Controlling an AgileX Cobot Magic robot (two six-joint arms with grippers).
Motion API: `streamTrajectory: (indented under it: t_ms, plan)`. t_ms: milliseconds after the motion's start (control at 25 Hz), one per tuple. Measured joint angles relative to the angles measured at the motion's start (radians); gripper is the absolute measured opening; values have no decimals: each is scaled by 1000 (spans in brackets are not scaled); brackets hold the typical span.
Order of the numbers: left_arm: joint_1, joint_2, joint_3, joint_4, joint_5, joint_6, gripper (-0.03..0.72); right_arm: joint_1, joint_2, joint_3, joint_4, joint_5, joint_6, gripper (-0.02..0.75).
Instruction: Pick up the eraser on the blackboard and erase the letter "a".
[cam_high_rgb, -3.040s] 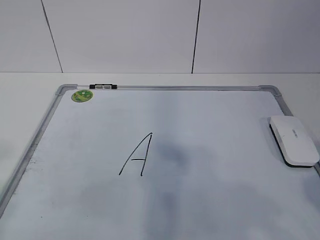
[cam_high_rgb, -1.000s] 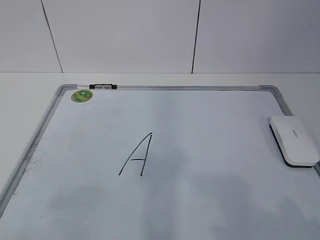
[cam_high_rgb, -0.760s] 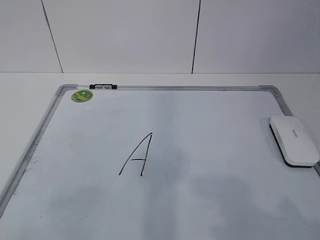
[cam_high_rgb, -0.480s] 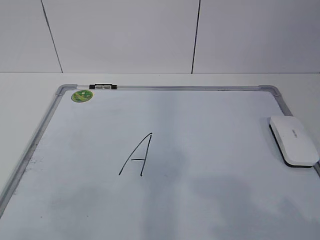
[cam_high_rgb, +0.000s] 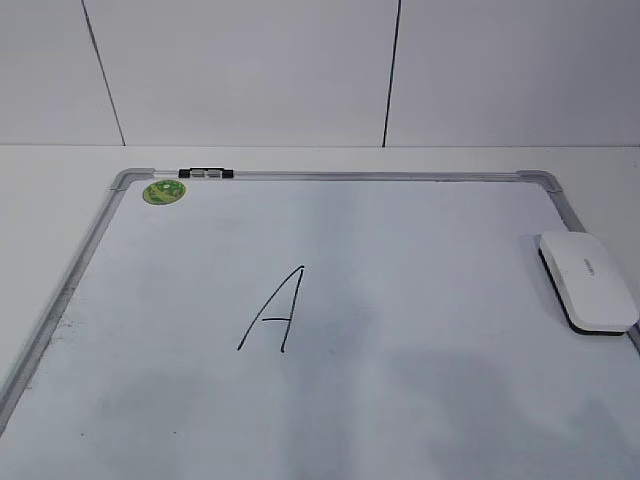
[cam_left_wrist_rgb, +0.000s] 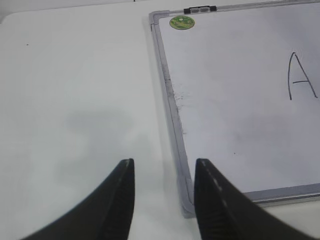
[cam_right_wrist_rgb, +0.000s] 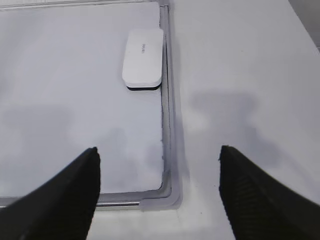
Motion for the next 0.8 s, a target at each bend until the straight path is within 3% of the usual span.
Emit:
streamTrajectory:
  t_ms: [240, 800]
  plan:
    - [48, 0, 0, 0, 0, 0, 299, -53, 0, 0, 0, 0, -1, 592]
    - [54, 0, 0, 0, 0, 0, 298, -60, 0, 0, -1, 0, -1, 593]
